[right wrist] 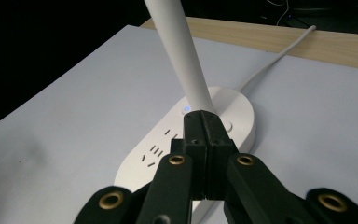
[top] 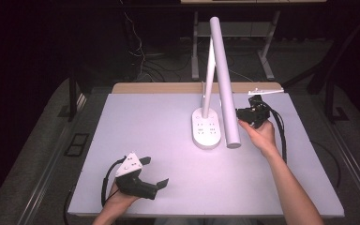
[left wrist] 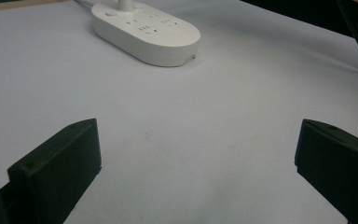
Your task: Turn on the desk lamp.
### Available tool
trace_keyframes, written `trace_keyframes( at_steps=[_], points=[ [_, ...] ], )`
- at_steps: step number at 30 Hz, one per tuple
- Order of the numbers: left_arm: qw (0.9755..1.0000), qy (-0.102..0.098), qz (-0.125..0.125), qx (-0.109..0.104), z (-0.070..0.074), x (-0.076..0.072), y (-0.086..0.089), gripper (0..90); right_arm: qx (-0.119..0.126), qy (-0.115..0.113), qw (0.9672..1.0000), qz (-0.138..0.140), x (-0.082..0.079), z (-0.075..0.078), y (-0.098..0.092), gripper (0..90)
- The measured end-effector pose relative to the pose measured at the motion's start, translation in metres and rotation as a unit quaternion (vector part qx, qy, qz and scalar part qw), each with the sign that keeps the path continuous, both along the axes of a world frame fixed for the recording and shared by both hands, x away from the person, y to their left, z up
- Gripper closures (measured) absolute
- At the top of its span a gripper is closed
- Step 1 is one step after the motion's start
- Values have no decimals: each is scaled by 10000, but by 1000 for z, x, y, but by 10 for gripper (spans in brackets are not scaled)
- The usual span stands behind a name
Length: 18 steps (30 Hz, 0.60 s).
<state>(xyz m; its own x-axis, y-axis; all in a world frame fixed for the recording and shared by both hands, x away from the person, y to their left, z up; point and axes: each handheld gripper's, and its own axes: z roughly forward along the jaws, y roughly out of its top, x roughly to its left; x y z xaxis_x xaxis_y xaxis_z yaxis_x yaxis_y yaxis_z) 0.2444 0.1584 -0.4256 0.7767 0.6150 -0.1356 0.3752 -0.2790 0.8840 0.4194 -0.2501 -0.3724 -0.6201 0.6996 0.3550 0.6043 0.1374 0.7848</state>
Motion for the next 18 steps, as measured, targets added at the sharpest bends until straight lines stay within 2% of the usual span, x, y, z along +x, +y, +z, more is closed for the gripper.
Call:
trace_keyframes(
  at_steps=[4, 5, 7, 11, 15, 16, 18],
  points=[
    [10000, -1, -8, 0, 0, 0, 0, 0, -5, -20, 10000, 36, -8, 3, -4, 861],
    [10000, 11, 0, -17, 0, 0, 0, 0, -17, 0, 10000, 13, -14, 6, -6, 703],
    [10000, 6, 2, -35, 0, 0, 0, 0, -44, -9, 10000, 6, -21, 8, -8, 538],
    [10000, 10, 7, -41, 0, 0, -1, 0, 2, -48, 9999, -116, -33, 11, -14, 343],
    [10000, 7, -14, -27, 0, 0, -2, 0, 2, -7, 10000, -72, -46, 12, -18, 139],
    [10000, 7, -14, -27, 0, 0, -2, 0, 2, -7, 10000, -72, -46, 12, -18, 139],
    [10000, 7, -23, -26, 0, 0, -2, 0, 14, -76, 10000, -32, -57, 11, -21, 48]
  ],
)
